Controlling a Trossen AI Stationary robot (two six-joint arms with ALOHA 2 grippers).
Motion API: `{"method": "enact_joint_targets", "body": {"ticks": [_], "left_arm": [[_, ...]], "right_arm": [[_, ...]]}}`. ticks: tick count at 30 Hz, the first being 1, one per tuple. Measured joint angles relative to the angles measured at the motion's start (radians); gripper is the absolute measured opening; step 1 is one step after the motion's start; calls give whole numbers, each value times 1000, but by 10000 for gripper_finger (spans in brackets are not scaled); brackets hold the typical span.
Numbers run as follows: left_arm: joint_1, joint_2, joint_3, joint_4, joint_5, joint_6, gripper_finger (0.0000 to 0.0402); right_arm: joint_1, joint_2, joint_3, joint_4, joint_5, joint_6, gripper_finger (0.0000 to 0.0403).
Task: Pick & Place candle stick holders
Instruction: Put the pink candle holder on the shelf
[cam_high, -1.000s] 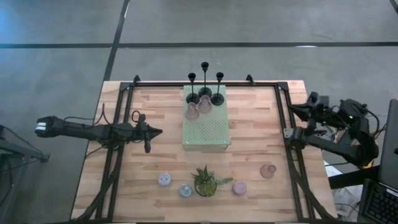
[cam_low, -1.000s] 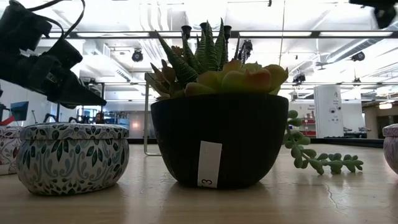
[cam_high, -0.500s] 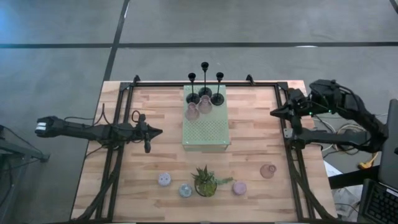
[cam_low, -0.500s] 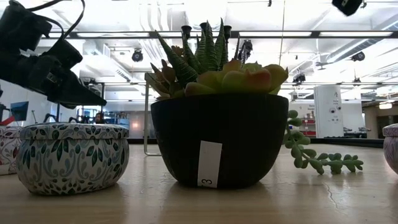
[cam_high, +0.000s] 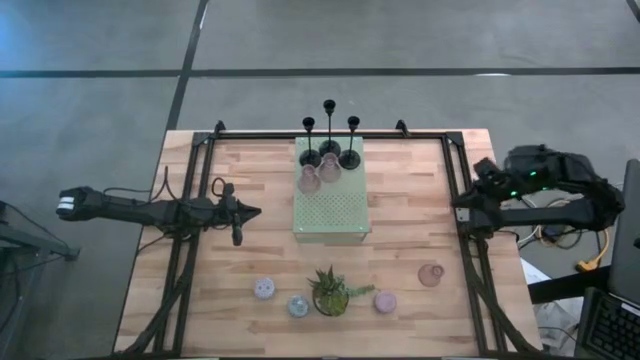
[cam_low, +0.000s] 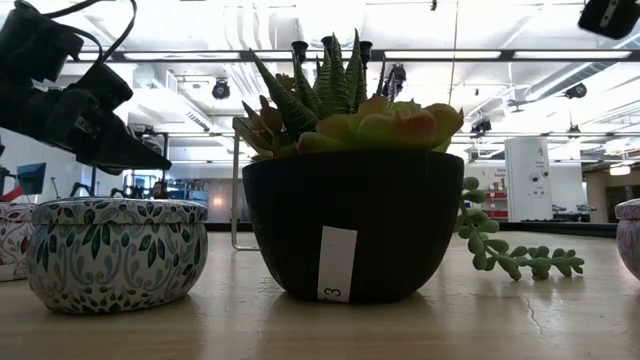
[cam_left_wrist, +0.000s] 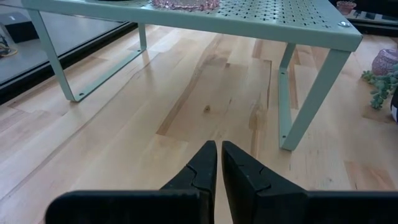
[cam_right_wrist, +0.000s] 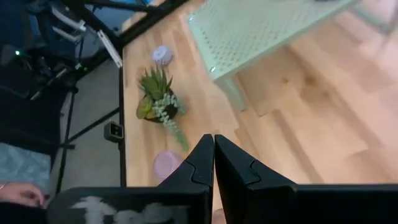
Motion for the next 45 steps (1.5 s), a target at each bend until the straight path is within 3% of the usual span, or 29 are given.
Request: {"method": "enact_joint_targets", "body": {"ticks": [5,10,14,22,28,34,45], "left_arm": [[0,0,0,0,0,0,30],[0,0,0,0,0,0,30],[0,0,0,0,0,0,30],[0,0,0,1,0,0,30],[0,0,2,1,1,0,30],[0,0,2,2,1,0,30],[0,0,2,4,1,0,30]], "right_arm": [[43,-11,-135,205,-25,21,9],[122,87,-273,431,-84,19,9],[237,150,-287,505,-75,38,9],[574,201,-189,362,138,246,9],[882,225,-132,128,376,543,9],[1122,281,-130,82,546,847,9],[1314,537,-136,-31,517,1226,9]]}}
